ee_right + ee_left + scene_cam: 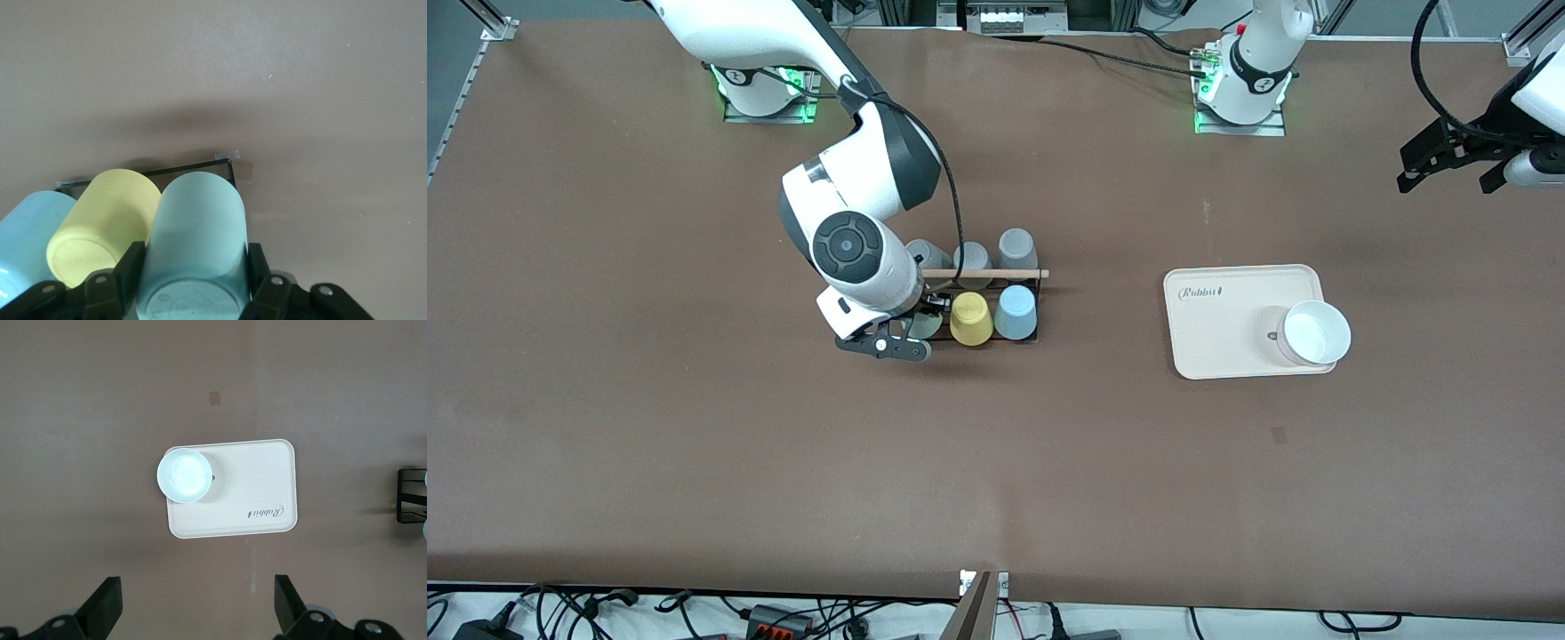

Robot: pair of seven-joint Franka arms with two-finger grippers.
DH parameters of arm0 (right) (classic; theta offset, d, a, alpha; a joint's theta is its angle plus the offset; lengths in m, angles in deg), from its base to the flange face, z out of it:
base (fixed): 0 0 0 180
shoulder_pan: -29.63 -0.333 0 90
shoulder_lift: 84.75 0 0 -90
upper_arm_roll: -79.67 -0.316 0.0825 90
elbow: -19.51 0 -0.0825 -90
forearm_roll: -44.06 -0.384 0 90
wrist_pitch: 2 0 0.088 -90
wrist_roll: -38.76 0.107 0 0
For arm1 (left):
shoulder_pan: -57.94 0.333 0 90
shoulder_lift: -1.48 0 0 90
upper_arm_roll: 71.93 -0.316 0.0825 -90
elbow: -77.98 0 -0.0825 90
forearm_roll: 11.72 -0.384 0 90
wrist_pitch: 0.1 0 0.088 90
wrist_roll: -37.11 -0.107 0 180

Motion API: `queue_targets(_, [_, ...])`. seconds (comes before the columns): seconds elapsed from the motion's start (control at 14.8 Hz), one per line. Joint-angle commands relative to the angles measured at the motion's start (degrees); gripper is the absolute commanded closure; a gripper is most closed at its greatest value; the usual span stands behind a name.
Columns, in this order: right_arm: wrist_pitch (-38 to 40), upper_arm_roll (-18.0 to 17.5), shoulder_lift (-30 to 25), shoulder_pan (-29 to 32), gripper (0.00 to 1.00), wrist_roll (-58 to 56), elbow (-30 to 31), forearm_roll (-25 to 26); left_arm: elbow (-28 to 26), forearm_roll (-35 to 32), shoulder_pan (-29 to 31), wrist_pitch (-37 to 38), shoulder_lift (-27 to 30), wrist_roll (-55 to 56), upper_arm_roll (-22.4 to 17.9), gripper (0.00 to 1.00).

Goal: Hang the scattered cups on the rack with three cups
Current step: 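Carry the teal cup to the rack and hang it beside the yellow cup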

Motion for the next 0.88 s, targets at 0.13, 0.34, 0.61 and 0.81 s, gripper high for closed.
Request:
queue_targets(0.13, [0.3,0.5,2.4,-0.6,0.72,0.7,-1.9,-0.8,1.4,-1.5,2.0,-0.3,-0.9,-0.3,-0.5,0.0])
queue_targets(0.34, [-0.1,0.5,3.6,-0.7,0.72,0.9,-1.9,-0.9,1.6,-1.6,2.1,-0.4,-1.8,-0.3,-0.4,0.0])
queue_targets(0.61, [-1.5,0.5,4.3,-0.7,0.71,0.9,-1.7,-0.9,11.4,-1.3,2.1,0.7,-8.5,0.0,-0.4,0.0])
queue_targets(0.81, [-1.7,0.5,4.5,-0.7,0.0,0.8,-1.7,-0.8,11.6,-1.0,2.7,1.1,-8.8,-0.2,-0.4,0.0])
